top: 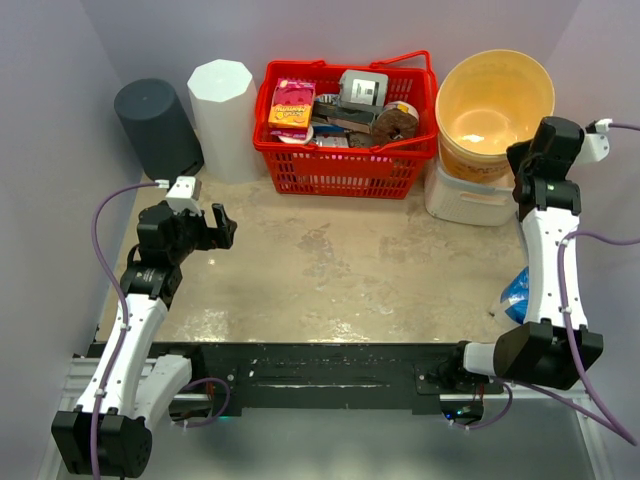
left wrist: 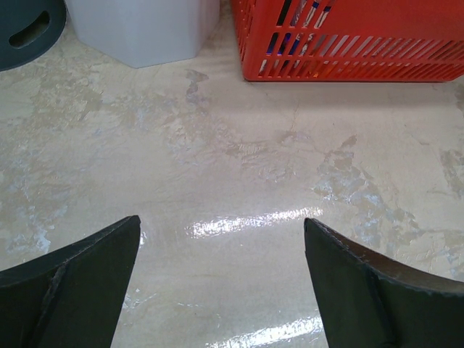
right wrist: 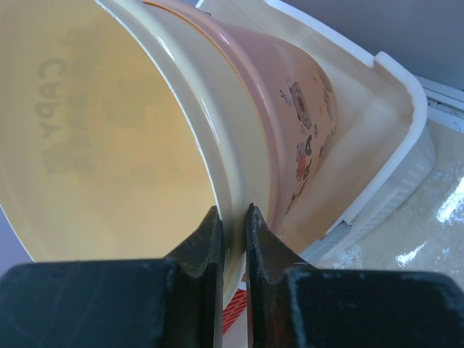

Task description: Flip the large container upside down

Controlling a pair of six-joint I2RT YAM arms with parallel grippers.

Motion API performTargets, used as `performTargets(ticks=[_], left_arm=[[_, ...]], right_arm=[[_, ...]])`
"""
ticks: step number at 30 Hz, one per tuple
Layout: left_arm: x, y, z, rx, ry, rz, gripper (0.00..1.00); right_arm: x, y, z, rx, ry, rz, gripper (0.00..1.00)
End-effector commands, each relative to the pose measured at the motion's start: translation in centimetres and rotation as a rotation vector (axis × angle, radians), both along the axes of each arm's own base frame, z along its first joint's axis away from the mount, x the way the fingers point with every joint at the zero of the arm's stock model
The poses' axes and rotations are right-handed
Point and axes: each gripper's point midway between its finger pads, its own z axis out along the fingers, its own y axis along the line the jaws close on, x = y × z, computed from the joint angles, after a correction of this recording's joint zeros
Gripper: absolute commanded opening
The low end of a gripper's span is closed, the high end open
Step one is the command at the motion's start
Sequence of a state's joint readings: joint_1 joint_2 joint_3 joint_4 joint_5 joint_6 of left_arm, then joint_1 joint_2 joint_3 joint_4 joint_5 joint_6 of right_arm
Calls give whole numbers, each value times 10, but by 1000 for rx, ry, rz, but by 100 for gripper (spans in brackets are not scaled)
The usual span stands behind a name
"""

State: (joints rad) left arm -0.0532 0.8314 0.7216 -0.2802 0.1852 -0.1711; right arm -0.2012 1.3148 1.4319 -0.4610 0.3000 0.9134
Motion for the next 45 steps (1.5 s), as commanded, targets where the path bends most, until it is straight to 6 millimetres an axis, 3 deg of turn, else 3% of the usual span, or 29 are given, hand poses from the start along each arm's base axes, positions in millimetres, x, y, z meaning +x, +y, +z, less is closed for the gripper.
performTargets(ticks=[1, 5, 10, 17, 34, 45], left_arm=[[1, 3, 1, 19, -11, 0, 98], [1, 3, 0, 19, -10, 2, 98], [1, 3, 0, 19, -7, 0, 98], [1, 3, -1, 20, -4, 2, 98], [2, 3, -1, 21, -2, 1, 98], [2, 3, -1, 21, -1, -2, 98]], right_arm=[[-2, 5, 87, 15, -293, -24, 0], [-3, 0, 69, 9, -247, -41, 0], [-3, -6, 60, 17, -228, -52, 0], [-7, -18, 74, 14, -258, -69, 0], [-12, -13, 95, 29, -325, -12, 0], [-39, -16, 122, -71, -367, -45, 0]])
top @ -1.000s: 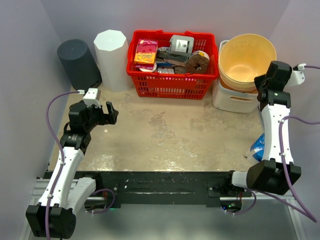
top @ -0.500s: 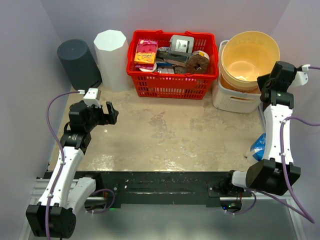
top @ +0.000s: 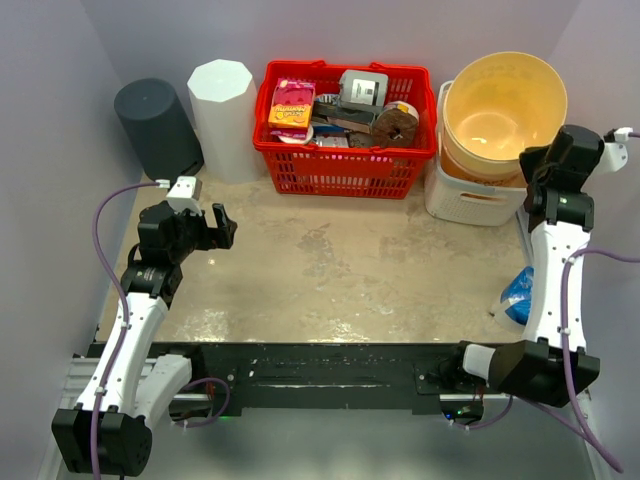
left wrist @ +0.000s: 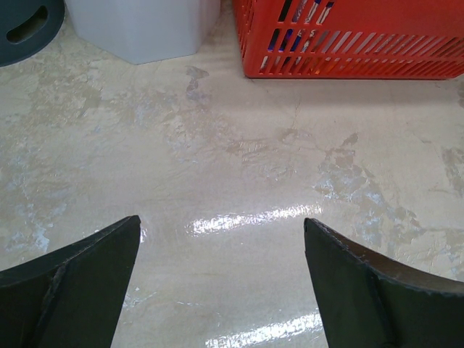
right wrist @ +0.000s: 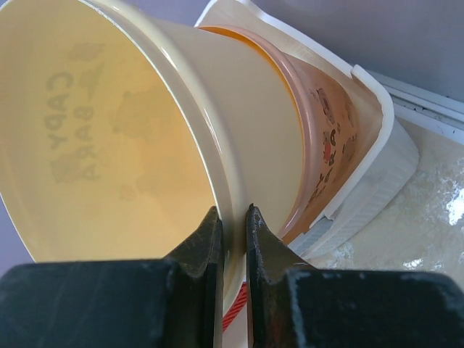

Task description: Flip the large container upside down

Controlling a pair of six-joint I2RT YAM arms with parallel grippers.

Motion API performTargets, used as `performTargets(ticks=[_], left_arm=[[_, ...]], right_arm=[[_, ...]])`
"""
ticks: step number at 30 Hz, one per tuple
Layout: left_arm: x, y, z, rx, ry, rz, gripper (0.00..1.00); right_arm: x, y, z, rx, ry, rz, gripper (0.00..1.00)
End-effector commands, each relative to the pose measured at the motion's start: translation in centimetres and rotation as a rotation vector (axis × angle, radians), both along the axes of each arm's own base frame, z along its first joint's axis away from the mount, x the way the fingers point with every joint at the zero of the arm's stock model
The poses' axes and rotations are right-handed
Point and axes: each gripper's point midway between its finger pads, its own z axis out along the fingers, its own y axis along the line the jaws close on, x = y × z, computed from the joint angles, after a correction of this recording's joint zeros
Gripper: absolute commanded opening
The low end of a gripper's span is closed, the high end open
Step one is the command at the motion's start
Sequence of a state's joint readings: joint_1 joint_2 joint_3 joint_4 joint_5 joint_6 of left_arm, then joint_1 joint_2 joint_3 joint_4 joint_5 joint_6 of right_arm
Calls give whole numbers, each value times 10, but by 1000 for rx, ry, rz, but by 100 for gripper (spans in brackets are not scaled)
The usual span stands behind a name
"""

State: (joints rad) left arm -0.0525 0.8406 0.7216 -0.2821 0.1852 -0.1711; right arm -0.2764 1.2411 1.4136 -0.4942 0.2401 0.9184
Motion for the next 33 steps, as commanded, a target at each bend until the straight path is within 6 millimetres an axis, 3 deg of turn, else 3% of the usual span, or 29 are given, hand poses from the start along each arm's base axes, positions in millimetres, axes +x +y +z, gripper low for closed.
performTargets(ticks=[1, 20, 33], left_arm=[[2, 3, 1, 21, -11, -3, 98], [1, 5, 5, 22, -26, 6, 98], [-3, 4, 18, 18, -80, 2, 98]], right_arm=[[-17, -2, 115, -100, -348, -30, 0], [-45, 19, 156, -165, -423, 53, 0], [-85, 55, 192, -237, -511, 193, 0]])
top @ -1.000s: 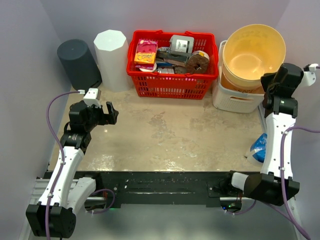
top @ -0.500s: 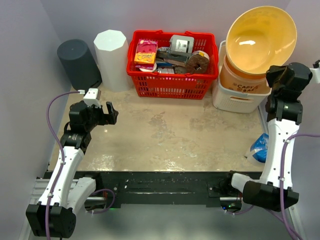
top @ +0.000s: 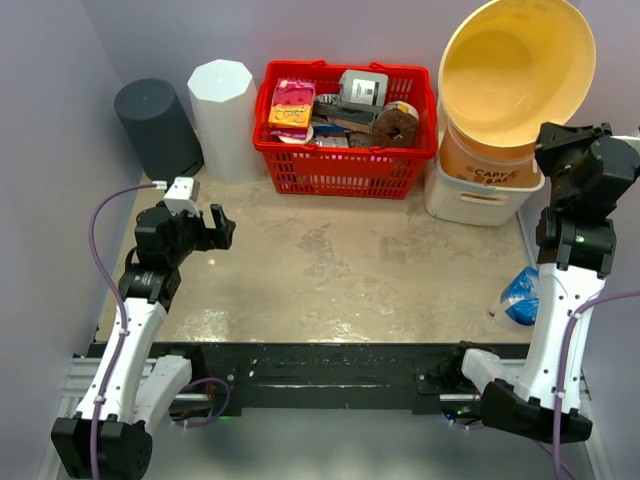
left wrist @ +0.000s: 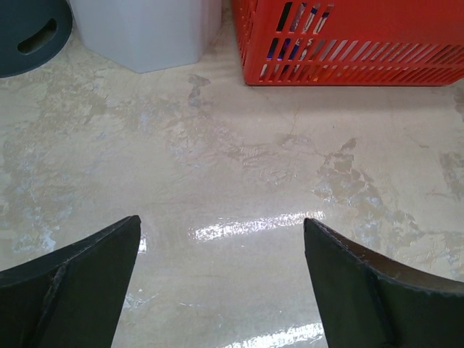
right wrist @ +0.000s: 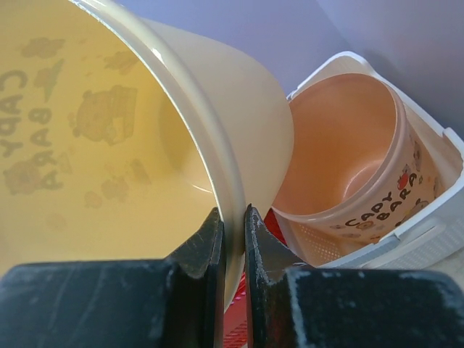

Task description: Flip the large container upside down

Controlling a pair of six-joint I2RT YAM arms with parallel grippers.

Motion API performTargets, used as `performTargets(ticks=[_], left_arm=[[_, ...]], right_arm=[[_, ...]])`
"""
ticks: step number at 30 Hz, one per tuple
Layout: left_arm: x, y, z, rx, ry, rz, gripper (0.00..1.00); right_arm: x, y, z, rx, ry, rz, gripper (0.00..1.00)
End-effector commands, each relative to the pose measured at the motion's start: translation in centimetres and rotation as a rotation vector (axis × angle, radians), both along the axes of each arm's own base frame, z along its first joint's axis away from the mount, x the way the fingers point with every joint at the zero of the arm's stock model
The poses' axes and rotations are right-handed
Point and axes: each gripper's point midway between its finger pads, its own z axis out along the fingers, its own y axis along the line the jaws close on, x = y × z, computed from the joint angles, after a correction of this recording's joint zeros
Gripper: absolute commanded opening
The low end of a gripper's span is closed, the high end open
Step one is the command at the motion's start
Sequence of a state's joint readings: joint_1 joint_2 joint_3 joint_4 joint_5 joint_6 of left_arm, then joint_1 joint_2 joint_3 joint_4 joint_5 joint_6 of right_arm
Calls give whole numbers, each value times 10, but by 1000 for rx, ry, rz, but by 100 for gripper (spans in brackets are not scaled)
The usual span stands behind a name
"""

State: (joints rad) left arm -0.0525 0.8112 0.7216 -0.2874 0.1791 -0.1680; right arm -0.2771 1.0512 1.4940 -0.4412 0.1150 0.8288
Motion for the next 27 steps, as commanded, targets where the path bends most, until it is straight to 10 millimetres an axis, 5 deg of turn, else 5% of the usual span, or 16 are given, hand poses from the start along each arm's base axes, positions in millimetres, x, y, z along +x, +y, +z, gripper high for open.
performTargets(ticks=[1, 5, 19, 27], left_arm=[[0, 4, 10, 18, -55, 5, 98], [0, 7, 11, 23, -60, 18, 98], [-4, 3, 20, 7, -104, -3, 98], [-6, 5, 22, 11, -114, 10, 98]], right_arm=[[-37, 21, 77, -100, -234, 59, 0], [-63, 34, 86, -167, -287, 89, 0], [-98, 112, 73, -367, -230, 489, 0], [-119, 136, 44, -437, -136, 635, 0]])
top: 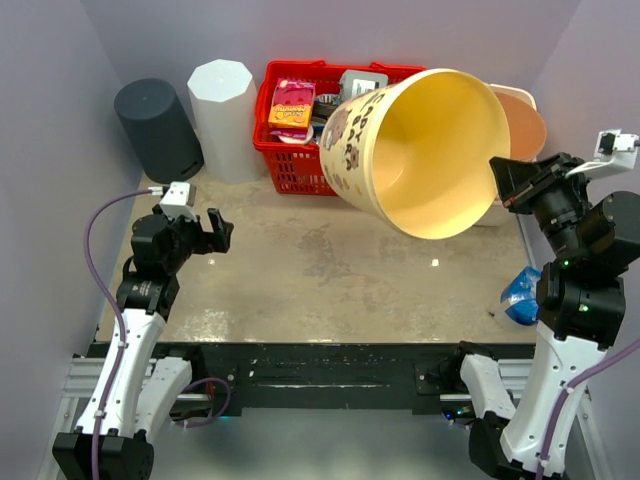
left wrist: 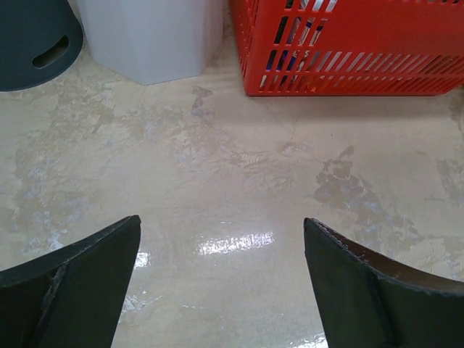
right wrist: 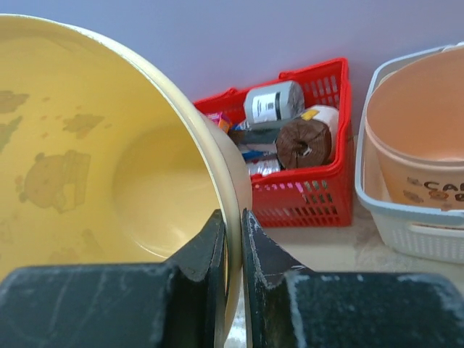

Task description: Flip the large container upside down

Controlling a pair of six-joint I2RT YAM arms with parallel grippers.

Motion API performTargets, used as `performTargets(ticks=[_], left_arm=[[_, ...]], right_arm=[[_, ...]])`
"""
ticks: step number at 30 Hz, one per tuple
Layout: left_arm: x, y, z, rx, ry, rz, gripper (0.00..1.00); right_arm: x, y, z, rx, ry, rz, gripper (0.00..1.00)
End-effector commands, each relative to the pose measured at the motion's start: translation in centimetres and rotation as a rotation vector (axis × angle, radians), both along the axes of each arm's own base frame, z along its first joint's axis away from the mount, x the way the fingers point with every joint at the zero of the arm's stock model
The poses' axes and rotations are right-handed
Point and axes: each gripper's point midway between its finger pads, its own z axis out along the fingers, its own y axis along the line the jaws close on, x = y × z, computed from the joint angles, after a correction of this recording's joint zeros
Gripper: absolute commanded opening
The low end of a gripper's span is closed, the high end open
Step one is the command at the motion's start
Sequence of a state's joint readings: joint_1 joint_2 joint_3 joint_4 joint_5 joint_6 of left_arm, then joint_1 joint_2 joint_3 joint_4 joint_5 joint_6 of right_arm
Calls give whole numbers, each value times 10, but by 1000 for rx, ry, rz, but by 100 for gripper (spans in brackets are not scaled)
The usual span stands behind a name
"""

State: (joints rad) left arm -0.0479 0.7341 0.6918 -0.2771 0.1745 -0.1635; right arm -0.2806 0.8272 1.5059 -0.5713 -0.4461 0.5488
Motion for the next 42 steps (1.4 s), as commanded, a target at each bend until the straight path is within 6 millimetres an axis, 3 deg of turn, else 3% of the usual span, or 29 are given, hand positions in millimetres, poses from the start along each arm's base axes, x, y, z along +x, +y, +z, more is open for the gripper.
performTargets(ticks=[1, 5, 11, 15, 22, 28, 42], left_arm=[[3, 2, 12, 6, -51, 5, 98], [3, 2, 12, 5, -51, 1, 98], [3, -1, 11, -2, -49, -13, 98], [4, -3, 9, -7, -44, -23, 98], [4, -10, 9, -19, -45, -61, 98], [2, -26, 8, -59, -38, -148, 98], [1, -32, 8, -74, -35, -180, 98]], right_arm=[[-32, 26, 17, -110, -80, 120, 0], [-36, 27, -5, -150, -15, 135, 0], [-25, 29, -47, -146, 83, 185, 0], [-16, 20, -76, -159, 171, 163, 0], [-4, -3, -110, -180, 292, 67, 0], [-1, -28, -124, -210, 362, -68, 0], [8, -49, -147, -265, 495, -171, 0]])
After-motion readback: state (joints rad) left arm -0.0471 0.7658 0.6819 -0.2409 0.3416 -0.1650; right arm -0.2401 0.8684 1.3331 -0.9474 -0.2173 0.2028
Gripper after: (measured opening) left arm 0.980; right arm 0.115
